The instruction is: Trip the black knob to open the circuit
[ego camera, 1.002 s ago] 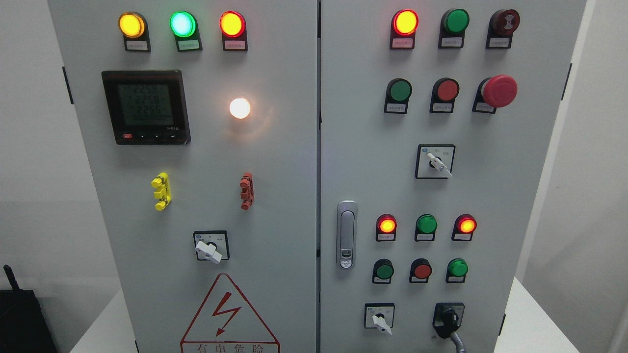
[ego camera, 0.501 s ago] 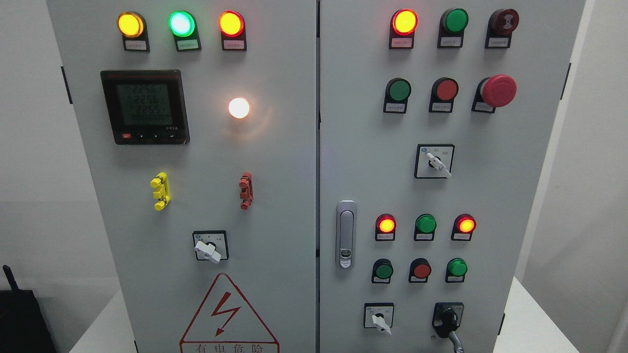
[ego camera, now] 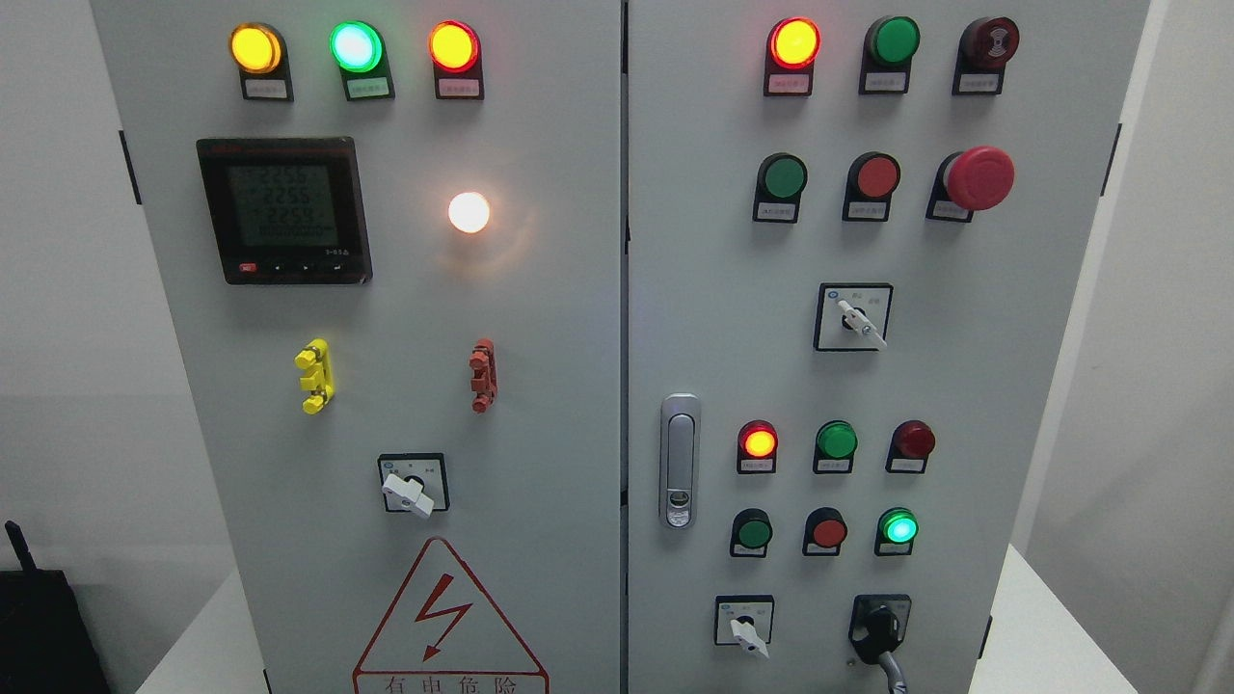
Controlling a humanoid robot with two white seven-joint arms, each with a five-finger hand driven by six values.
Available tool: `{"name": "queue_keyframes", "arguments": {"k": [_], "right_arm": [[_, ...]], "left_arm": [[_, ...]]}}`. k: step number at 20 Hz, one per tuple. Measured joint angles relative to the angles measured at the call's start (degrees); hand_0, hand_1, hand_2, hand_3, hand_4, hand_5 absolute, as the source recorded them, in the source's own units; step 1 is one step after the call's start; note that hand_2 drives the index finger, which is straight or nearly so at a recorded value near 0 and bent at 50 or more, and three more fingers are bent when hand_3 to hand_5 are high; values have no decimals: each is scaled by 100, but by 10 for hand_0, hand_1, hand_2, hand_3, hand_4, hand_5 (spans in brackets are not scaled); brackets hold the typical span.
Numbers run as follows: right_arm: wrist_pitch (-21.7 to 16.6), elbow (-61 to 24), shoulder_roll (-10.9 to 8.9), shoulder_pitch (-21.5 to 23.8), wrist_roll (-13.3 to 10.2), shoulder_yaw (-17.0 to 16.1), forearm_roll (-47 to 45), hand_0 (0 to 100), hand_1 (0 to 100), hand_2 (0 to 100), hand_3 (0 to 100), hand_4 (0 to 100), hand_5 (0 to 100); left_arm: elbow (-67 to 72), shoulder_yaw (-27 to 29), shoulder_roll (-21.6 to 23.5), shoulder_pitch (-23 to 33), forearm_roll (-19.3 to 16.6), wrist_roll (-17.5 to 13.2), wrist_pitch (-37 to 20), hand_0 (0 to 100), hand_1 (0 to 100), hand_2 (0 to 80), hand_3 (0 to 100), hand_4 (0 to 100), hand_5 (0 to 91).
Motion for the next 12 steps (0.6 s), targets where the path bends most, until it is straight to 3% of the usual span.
{"name": "queue_keyframes", "arguments": {"k": [12], "right_arm": [[5,1,11,-1,-23,14,-3,0,87,23,1000,1000,986]], "left_arm": [[0,0,0,0,0,0,0,120,389,0,0,0,0]]}}
